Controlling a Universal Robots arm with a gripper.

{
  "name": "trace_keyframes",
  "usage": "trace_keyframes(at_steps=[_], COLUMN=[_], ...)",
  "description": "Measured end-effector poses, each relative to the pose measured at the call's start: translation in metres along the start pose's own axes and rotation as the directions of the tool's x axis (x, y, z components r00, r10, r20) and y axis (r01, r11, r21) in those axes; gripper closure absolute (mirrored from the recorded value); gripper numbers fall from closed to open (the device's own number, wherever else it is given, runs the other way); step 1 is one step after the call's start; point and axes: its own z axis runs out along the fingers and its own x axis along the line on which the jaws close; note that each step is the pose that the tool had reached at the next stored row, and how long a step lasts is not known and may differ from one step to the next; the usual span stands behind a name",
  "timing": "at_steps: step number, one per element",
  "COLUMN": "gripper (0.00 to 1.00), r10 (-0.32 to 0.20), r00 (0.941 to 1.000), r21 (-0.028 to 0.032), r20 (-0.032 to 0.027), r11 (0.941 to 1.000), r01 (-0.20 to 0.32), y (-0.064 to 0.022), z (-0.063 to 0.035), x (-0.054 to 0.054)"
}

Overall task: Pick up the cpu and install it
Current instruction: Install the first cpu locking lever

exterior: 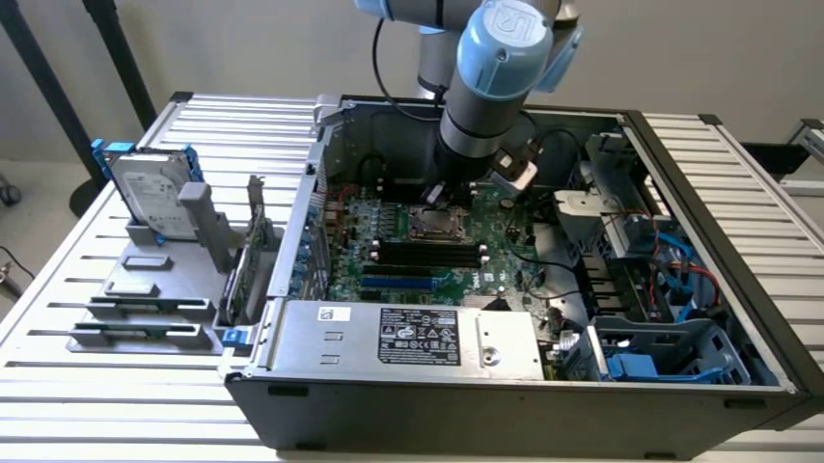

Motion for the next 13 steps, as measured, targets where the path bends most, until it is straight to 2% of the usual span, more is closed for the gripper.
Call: trace_keyframes(at_steps=[3,7,13], gripper=[0.89,0.89,0.89], r10=[0.000,-0.001,0.002], r00=[1.0000,0.9999,0.9999], r21=[0.0035,0.0110,0.0161], r20=[-0.0042,-0.0145,-0.0151], r11=[1.0000,0.9999,0.9999], r01=[0.000,0.001,-0.002], y=[0.0006,0.0010,0.0027], z=[0.0008,0.0004,-0.0091], x=[0.000,-0.001,-0.004])
